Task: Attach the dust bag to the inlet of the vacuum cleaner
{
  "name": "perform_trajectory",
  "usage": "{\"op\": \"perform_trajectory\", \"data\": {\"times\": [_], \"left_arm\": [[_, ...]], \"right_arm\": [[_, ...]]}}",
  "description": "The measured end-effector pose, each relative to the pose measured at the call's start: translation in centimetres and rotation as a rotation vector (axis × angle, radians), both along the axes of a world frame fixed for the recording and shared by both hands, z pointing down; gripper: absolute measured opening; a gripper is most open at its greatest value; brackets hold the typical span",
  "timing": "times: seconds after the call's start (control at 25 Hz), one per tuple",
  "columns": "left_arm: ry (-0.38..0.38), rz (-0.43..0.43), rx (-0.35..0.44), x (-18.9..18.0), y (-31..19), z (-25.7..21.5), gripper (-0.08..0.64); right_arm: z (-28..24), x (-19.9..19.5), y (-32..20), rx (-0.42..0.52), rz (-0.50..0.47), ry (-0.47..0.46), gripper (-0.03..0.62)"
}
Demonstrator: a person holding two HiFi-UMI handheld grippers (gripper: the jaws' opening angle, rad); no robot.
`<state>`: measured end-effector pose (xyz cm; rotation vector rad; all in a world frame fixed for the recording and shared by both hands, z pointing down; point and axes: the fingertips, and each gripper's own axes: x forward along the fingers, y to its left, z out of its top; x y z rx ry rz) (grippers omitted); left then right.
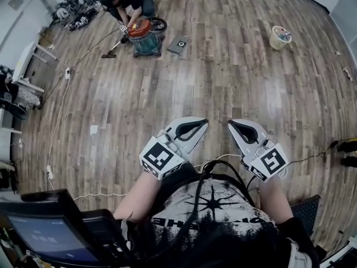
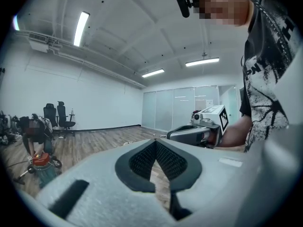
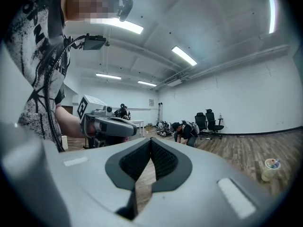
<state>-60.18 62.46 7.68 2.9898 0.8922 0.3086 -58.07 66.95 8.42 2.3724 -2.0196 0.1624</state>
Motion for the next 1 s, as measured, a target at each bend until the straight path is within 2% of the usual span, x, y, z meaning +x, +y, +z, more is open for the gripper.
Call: {"op": "perform_trajectory", "data": {"times": [0.32, 0.6, 0.8, 1.0], "left_arm": [[-0.01, -0.023, 0.027, 1.8, -0.7, -0.3, -0.002], [0.0, -0.02, 0.021, 4.3, -2.9, 0.0, -0.002], [0.011, -0.017, 0.011, 8.5, -6.2, 0.4, -0.002], [0.008, -0.029, 0.015, 12.8, -11.3, -0.2, -0.002]], "right_arm": [[-0.3, 1.8, -0.8, 0.017, -0.033, 0.0, 0.003], [-0.1, 4.9, -2.9, 0.02, -0.018, 0.01, 0.003], [0.0, 9.3, -6.3, 0.012, -0.01, 0.024, 0.003], [-0.6, 13.8, -11.7, 0.019, -0.026, 0.023, 0.003]]}}
